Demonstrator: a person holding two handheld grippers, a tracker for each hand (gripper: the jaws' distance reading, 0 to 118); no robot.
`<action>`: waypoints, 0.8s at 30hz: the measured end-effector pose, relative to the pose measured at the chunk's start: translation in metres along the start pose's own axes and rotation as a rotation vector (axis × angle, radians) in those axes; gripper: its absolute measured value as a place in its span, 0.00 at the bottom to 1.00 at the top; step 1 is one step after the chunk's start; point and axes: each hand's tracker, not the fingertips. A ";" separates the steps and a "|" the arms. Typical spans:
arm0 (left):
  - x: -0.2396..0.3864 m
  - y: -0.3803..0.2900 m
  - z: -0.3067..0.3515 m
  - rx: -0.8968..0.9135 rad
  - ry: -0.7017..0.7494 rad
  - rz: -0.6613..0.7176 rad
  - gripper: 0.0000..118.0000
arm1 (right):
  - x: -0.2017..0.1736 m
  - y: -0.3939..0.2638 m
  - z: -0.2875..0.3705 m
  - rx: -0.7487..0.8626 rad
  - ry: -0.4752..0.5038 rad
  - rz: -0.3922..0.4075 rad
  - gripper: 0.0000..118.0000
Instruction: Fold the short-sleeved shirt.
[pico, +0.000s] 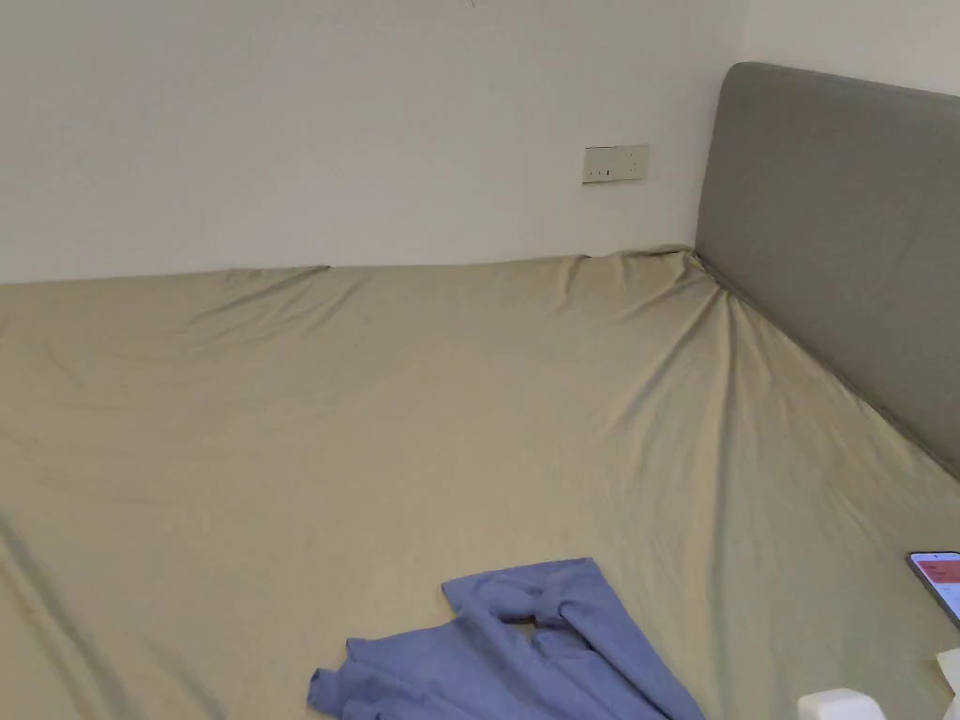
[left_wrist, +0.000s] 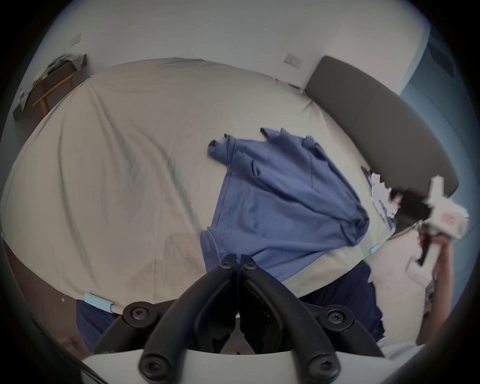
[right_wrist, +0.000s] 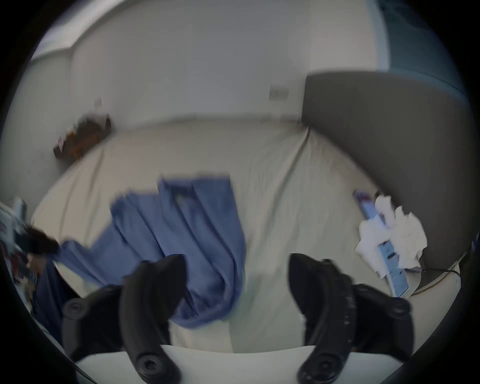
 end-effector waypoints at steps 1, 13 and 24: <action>0.000 -0.001 0.001 -0.003 -0.005 -0.005 0.00 | 0.000 -0.003 -0.017 -0.066 0.006 0.012 0.80; 0.002 -0.013 0.030 0.273 -0.078 0.099 0.00 | -0.008 -0.033 -0.008 0.262 0.237 -0.262 0.04; 0.061 0.018 0.202 1.272 -0.020 -0.069 0.00 | -0.074 0.040 0.192 1.108 0.360 -0.202 0.04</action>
